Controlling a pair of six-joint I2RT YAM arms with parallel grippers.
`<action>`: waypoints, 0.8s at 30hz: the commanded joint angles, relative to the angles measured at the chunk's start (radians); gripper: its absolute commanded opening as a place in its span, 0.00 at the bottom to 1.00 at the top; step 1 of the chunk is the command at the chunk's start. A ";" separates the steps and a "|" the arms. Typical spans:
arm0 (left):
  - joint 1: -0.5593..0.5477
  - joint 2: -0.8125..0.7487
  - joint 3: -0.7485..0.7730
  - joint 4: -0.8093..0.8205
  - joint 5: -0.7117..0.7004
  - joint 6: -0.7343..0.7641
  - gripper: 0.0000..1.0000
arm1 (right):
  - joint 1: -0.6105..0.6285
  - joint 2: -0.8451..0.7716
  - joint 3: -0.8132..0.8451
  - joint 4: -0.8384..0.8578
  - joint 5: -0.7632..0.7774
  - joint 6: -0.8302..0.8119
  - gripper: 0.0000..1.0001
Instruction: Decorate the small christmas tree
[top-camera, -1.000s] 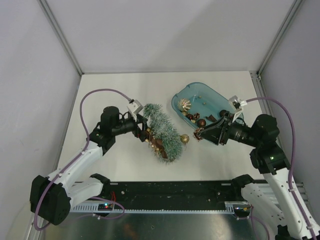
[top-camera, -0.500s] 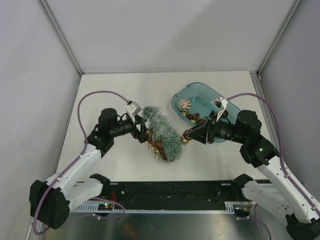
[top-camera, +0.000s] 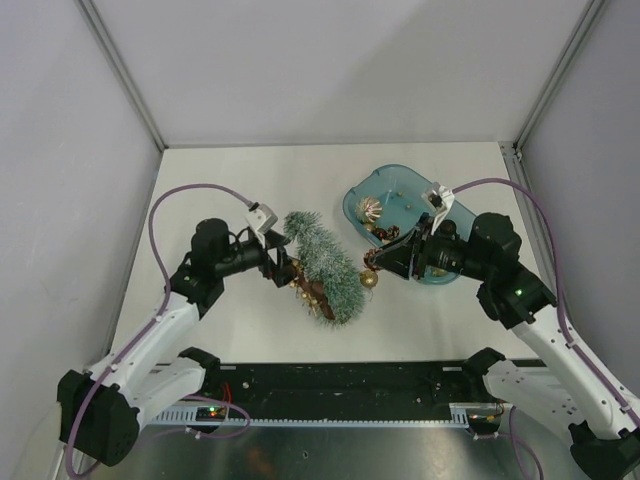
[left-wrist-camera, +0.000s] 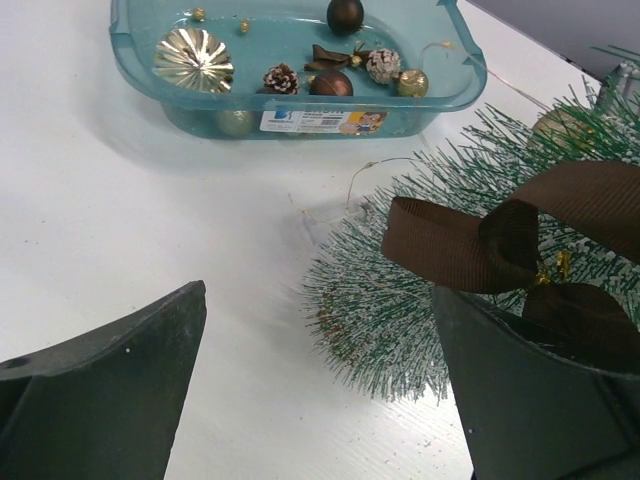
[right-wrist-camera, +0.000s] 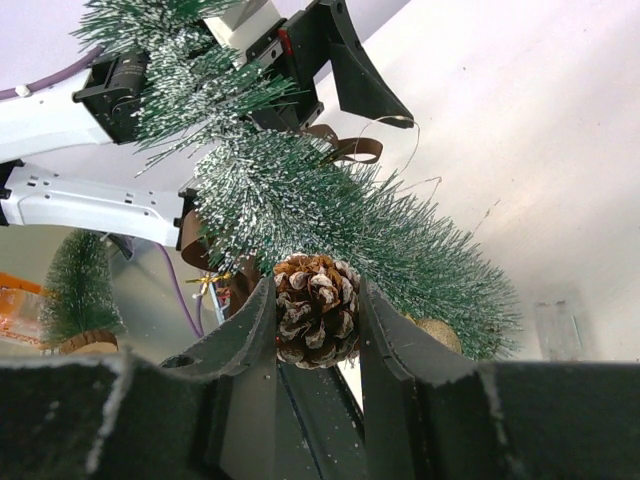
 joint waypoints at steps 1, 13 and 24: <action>0.040 -0.037 -0.002 0.000 -0.005 0.029 1.00 | -0.002 -0.019 0.049 0.054 -0.022 -0.010 0.26; 0.151 -0.109 0.090 -0.223 -0.137 0.195 1.00 | -0.002 -0.013 0.057 0.048 -0.040 -0.010 0.26; 0.197 -0.119 0.189 -0.261 -0.231 0.271 1.00 | 0.003 0.003 0.074 0.083 -0.069 0.009 0.26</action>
